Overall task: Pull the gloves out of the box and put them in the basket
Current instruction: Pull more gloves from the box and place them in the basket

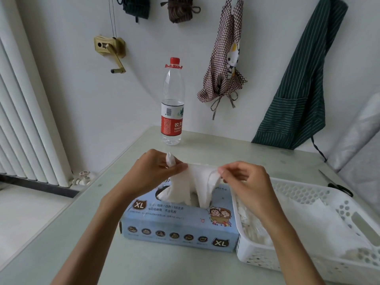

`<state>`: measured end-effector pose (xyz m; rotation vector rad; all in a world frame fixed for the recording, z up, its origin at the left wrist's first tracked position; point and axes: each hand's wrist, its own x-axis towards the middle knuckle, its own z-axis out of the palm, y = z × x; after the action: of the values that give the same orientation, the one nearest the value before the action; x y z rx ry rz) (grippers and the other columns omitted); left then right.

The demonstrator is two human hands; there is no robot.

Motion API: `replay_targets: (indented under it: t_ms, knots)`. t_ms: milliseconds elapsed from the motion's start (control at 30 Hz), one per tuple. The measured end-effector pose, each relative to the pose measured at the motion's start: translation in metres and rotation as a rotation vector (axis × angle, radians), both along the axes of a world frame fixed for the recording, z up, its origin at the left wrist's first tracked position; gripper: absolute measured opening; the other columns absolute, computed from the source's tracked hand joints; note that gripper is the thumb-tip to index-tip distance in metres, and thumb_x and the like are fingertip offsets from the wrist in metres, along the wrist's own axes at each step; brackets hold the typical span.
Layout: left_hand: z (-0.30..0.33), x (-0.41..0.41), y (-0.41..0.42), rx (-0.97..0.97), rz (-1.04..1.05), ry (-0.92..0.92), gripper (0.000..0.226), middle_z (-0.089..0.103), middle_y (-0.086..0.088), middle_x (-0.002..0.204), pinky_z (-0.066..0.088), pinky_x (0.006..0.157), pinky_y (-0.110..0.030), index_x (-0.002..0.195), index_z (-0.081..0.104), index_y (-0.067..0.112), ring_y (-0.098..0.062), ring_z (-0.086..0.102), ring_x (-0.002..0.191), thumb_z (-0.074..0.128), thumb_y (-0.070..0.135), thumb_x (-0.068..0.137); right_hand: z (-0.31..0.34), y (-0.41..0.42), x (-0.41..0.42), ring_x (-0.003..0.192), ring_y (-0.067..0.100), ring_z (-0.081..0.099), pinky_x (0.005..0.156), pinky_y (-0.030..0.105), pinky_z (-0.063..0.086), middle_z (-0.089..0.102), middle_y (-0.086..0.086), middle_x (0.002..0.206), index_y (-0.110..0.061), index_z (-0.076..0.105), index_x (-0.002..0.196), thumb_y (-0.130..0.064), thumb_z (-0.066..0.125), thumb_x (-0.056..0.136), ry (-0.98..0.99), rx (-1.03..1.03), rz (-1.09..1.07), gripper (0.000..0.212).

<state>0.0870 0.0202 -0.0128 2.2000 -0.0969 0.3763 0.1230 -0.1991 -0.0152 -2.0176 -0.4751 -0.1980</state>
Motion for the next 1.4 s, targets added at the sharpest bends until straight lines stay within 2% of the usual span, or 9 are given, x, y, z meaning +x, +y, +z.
replay_targets:
  t_ms: [267,367,533,700,833,1000,1100,1233,1400]
  knots:
    - [-0.001,0.000,0.002,0.168,0.068,0.091,0.003,0.070,0.021,0.081,0.055,0.079,-0.035,0.080,0.072,0.038,-0.004,0.065,0.079,0.072,0.040,0.077,-0.005,-0.002,0.010,0.086,0.003,0.061,0.062,0.007,0.041,0.065,-0.006,0.090,-0.018,0.057,0.093,-0.022,0.051,0.096,-0.025,0.027,-0.120,0.008]
    - [0.004,-0.003,0.008,0.187,0.136,0.029,0.003,0.069,0.020,0.084,0.050,0.071,-0.022,0.080,0.072,0.036,-0.004,0.062,0.079,0.073,0.035,0.079,-0.001,-0.012,0.015,0.087,0.002,0.061,0.066,0.004,0.043,0.065,-0.009,0.088,-0.018,0.059,0.090,-0.019,0.054,0.095,-0.052,0.052,-0.094,0.007]
    - [0.007,-0.005,0.006,0.048,0.041,-0.013,0.009,0.071,0.016,0.085,0.050,0.075,-0.018,0.081,0.073,0.030,-0.002,0.065,0.080,0.078,0.029,0.073,-0.002,-0.023,0.016,0.103,0.004,0.059,0.081,0.016,0.044,0.064,-0.013,0.104,-0.027,0.060,0.098,-0.028,0.051,0.096,0.090,-0.264,0.092,0.010]
    - [0.008,-0.003,-0.020,-0.159,0.001,-0.148,0.011,0.072,0.014,0.079,0.046,0.065,-0.007,0.084,0.073,0.024,0.001,0.066,0.074,0.078,0.025,0.074,0.013,-0.001,-0.010,0.109,-0.015,0.037,0.089,0.013,0.031,0.041,-0.036,0.115,-0.044,0.049,0.125,-0.069,0.055,0.069,-0.068,-0.284,0.170,0.061]
    - [0.010,-0.002,-0.025,-0.235,-0.103,-0.133,0.033,0.073,0.011,0.093,0.051,0.071,-0.012,0.102,0.068,0.027,-0.001,0.068,0.085,0.077,0.030,0.071,0.006,0.004,-0.007,0.090,-0.004,0.057,0.083,0.025,0.047,0.066,-0.022,0.092,-0.031,0.070,0.093,-0.044,0.071,0.078,-0.247,-0.313,0.066,0.020]
    - [0.001,-0.003,-0.002,0.083,-0.243,0.185,0.080,0.042,0.028,0.129,0.035,0.098,-0.014,0.134,0.034,0.045,0.008,0.041,0.120,0.078,0.036,0.068,0.012,-0.013,0.003,0.081,-0.008,0.064,0.072,0.006,0.047,0.071,-0.020,0.082,-0.038,0.069,0.083,-0.027,0.064,0.087,-0.060,-0.086,0.166,0.013]
    - [-0.011,0.003,-0.010,0.222,-0.191,0.201,0.066,0.050,0.025,0.123,0.037,0.095,-0.014,0.135,0.044,0.035,0.006,0.048,0.112,0.075,0.033,0.077,0.013,-0.018,0.005,0.081,-0.005,0.066,0.072,0.008,0.049,0.073,-0.018,0.085,-0.034,0.070,0.083,-0.021,0.062,0.089,0.026,-0.006,0.209,0.016]
    - [-0.024,0.013,-0.015,0.278,-0.032,0.123,0.019,0.071,0.017,0.086,0.049,0.075,-0.019,0.097,0.073,0.030,0.003,0.064,0.078,0.074,0.033,0.079,0.012,-0.027,0.011,0.072,-0.006,0.065,0.063,0.006,0.048,0.071,-0.020,0.074,-0.034,0.070,0.073,-0.019,0.070,0.082,0.055,0.036,0.100,0.018]
    - [-0.020,0.012,-0.001,0.361,0.108,0.168,0.016,0.072,0.016,0.086,0.052,0.076,-0.025,0.092,0.074,0.031,-0.001,0.065,0.080,0.075,0.035,0.077,0.013,-0.040,0.018,0.067,-0.011,0.064,0.065,0.004,0.049,0.068,-0.025,0.064,-0.030,0.068,0.082,-0.012,0.065,0.086,0.041,0.210,-0.051,0.019]
